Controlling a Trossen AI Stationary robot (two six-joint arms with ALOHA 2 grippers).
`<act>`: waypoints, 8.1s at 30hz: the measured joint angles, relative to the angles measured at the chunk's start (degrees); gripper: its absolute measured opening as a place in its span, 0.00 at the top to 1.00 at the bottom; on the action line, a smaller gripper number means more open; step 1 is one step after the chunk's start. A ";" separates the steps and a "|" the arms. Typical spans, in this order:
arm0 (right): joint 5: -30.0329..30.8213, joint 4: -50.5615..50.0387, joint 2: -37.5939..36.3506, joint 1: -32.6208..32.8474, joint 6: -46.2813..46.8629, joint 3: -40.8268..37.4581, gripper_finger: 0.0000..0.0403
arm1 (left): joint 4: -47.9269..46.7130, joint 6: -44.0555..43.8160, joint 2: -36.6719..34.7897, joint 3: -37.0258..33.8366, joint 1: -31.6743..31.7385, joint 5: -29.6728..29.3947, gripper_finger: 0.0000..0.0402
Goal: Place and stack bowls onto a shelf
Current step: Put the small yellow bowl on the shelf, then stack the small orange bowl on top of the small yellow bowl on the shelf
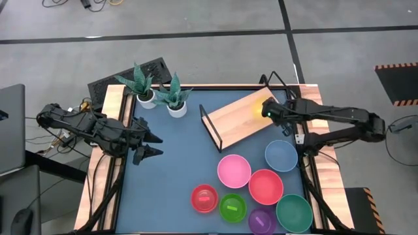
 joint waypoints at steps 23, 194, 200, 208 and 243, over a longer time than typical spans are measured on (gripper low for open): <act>-3.50 4.65 12.05 -12.26 -7.30 -1.14 0.91 | -4.06 -0.75 0.00 0.00 0.00 -1.25 0.33; 18.64 -25.85 18.54 15.78 -40.64 50.41 0.94 | -13.49 0.31 -0.39 -0.04 0.13 -9.03 0.33; 16.36 -20.93 8.42 10.98 -26.80 32.41 0.94 | -13.99 -1.14 -0.35 -0.02 0.15 -9.29 0.33; 10.36 -8.94 2.93 10.73 -13.13 13.52 0.94 | -13.99 -2.01 -0.37 -0.02 0.15 -10.32 0.33; 3.84 -1.10 6.75 -10.40 -20.91 4.78 0.94 | -16.38 -3.29 -0.37 -0.02 0.17 -12.20 0.33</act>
